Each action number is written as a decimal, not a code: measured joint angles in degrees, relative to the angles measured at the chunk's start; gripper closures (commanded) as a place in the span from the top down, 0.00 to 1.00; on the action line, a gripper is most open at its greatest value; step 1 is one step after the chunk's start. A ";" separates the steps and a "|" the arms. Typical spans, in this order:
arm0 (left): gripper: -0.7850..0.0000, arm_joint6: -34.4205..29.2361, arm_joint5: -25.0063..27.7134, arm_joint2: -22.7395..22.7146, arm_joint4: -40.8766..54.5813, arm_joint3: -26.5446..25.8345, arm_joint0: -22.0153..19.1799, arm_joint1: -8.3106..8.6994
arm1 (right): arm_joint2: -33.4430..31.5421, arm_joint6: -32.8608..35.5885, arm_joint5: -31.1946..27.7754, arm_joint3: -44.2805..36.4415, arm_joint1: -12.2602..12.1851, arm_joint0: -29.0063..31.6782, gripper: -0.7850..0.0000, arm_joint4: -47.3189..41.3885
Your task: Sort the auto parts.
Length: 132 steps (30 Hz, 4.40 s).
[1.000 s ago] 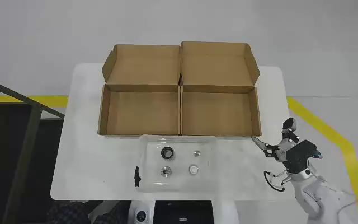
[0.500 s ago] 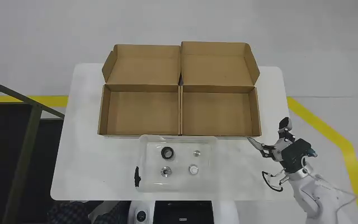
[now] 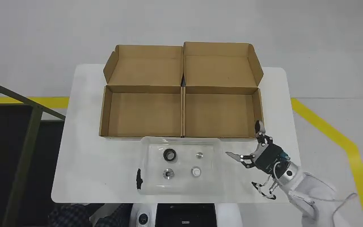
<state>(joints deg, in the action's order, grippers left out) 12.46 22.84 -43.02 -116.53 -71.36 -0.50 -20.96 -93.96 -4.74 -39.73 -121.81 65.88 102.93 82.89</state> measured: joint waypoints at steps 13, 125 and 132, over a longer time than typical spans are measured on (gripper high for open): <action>1.00 0.00 0.00 0.00 0.00 0.00 0.00 0.00 | 6.51 8.34 -8.51 -2.95 -0.74 -1.88 1.00 -1.00; 1.00 0.00 0.00 0.00 0.00 0.00 0.00 0.00 | 15.20 -2.28 -1.45 6.93 -3.41 -15.92 0.00 -33.07; 1.00 0.00 0.00 0.00 0.00 0.00 0.00 0.00 | 15.01 -2.72 -0.48 5.72 -3.21 -16.18 0.00 -35.48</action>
<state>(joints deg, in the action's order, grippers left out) 12.46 22.84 -43.02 -116.53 -71.36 -0.50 -20.96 -78.95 -7.45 -40.20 -116.09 62.67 86.75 47.41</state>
